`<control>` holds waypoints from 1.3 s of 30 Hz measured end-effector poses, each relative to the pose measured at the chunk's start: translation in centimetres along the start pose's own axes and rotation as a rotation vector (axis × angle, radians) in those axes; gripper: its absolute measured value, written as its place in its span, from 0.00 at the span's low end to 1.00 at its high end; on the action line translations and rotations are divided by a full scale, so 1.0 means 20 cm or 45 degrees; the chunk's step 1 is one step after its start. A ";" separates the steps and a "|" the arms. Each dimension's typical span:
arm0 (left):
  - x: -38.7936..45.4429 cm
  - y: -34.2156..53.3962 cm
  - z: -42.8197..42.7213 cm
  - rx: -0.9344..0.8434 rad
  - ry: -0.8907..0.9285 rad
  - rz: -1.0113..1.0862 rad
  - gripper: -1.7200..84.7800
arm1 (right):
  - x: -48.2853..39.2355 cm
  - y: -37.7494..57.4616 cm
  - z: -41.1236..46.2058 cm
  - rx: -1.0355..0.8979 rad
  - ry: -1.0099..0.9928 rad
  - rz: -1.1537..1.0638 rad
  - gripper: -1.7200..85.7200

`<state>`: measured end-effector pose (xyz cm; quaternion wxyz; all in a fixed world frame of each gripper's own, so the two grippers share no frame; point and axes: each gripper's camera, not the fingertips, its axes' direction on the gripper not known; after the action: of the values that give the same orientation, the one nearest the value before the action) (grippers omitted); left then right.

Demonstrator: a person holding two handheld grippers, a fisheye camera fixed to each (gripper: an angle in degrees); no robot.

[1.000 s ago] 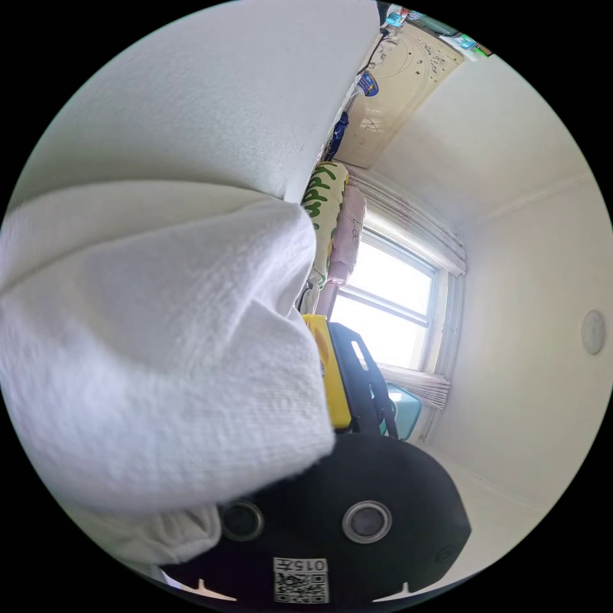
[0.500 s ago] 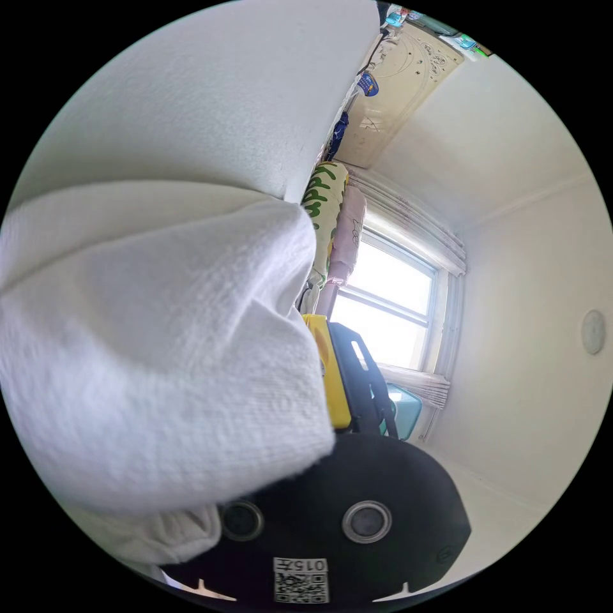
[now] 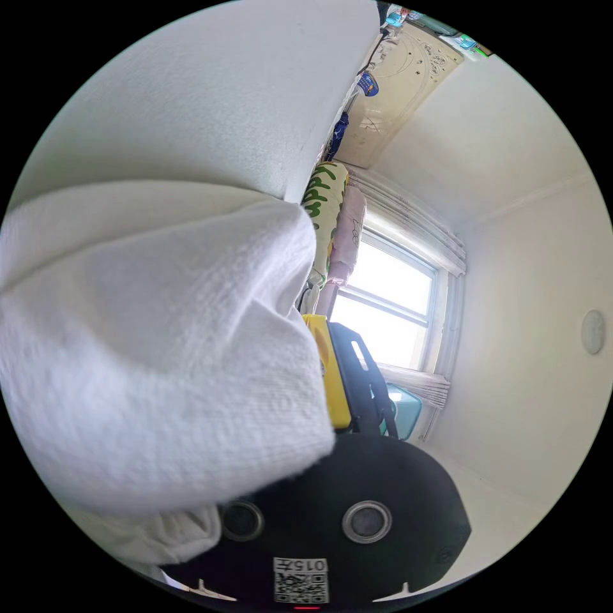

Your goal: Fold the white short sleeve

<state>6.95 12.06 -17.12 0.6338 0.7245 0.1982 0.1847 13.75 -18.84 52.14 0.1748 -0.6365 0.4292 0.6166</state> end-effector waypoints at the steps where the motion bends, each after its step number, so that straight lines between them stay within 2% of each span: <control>1: 0.00 0.01 0.00 0.000 0.000 0.000 0.21 | 0.00 0.00 0.00 0.000 0.000 0.000 0.01; 39: -0.21 0.00 0.04 -0.001 0.001 -0.001 0.21 | -0.05 -0.22 -0.11 0.001 -0.001 0.004 0.01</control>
<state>3.67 9.22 -17.18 0.6339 0.7242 0.1989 0.1848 18.66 -17.71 52.13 0.1743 -0.6355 0.4304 0.6168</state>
